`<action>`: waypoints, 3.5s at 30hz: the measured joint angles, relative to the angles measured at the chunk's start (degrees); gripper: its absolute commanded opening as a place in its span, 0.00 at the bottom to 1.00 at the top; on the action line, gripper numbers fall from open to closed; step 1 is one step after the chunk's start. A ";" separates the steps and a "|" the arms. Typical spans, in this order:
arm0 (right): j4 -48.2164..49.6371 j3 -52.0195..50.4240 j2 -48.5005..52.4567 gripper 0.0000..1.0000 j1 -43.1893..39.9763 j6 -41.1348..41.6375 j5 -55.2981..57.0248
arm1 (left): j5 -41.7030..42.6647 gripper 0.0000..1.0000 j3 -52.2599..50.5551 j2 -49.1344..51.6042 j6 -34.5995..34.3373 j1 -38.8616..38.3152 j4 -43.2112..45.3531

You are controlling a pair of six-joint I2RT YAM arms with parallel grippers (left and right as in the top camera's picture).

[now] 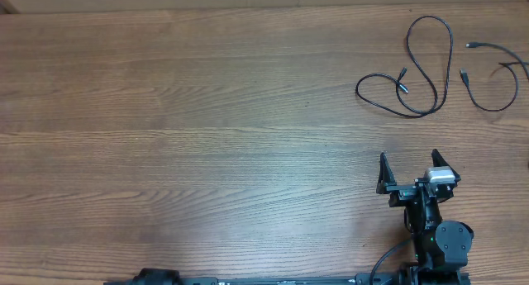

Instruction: Untangle cables

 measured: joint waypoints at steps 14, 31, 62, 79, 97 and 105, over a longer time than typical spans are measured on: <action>-0.02 0.00 0.00 1.00 0.02 0.02 0.02 | 0.00 0.99 0.00 0.00 0.00 1.81 0.00; 0.04 0.00 0.00 1.00 0.02 0.00 0.02 | 0.31 0.99 -11.45 -0.02 -3.67 1.81 19.96; -0.02 0.00 0.00 1.00 0.00 0.00 0.00 | 10.19 0.99 -71.17 -0.11 -5.01 1.81 84.41; 0.02 0.00 0.00 1.00 0.00 0.00 0.02 | 10.80 0.99 -76.15 -0.11 -3.43 1.81 82.99; 0.00 0.00 0.00 1.00 0.02 0.00 0.00 | 10.82 1.00 -76.15 -0.11 -3.21 1.88 82.99; 0.02 0.00 0.00 1.00 0.00 -0.02 0.02 | 11.02 0.99 -76.15 -0.11 -3.21 4.17 82.99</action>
